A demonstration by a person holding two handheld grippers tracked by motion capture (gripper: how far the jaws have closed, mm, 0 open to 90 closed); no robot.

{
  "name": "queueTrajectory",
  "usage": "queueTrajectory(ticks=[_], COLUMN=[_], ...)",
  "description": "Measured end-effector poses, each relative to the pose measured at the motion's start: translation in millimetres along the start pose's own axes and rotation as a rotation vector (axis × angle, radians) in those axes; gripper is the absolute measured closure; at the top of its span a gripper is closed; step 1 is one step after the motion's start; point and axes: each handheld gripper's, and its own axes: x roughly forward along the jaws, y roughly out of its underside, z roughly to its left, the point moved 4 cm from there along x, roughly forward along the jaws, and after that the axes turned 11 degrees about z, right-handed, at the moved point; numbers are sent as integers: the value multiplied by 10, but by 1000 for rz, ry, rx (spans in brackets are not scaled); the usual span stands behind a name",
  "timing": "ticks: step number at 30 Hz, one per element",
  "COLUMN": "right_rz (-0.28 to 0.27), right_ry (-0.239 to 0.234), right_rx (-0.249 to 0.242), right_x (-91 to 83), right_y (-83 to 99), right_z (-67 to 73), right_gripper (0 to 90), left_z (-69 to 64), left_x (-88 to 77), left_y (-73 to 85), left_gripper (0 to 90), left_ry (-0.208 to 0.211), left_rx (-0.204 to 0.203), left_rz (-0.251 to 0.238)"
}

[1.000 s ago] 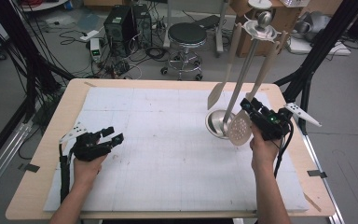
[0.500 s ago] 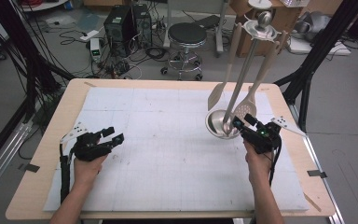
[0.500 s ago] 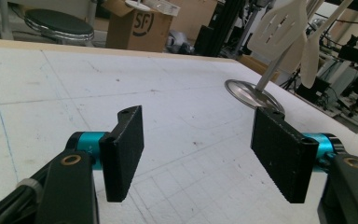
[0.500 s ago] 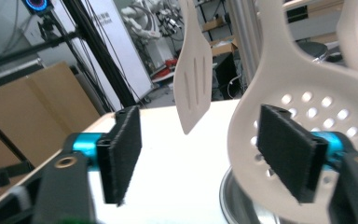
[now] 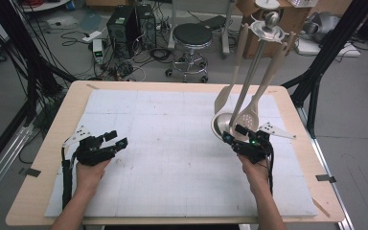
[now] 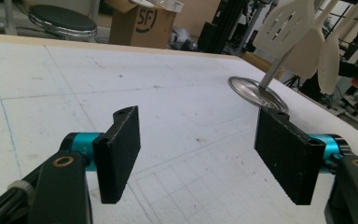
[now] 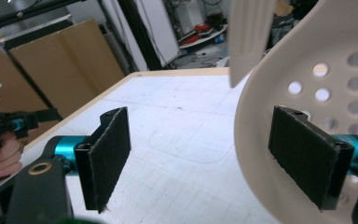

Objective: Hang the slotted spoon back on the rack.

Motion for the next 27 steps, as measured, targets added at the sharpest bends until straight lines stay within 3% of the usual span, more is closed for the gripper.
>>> queueTrajectory(ticks=[15, 20, 27], right_rz=[21, 24, 59], right_ry=[-59, -59, -26], right_rx=[-66, -66, -74], right_x=[223, 263, 320], right_y=[25, 26, 72], right_z=[224, 238, 216], right_gripper=[194, 193, 189], left_z=[-7, -34, -52], left_x=[-94, -80, -121], left_y=[88, 96, 62], left_gripper=[293, 290, 288], left_ry=[-41, -40, -27], left_rx=[1, 20, 32], left_rz=[19, 27, -15])
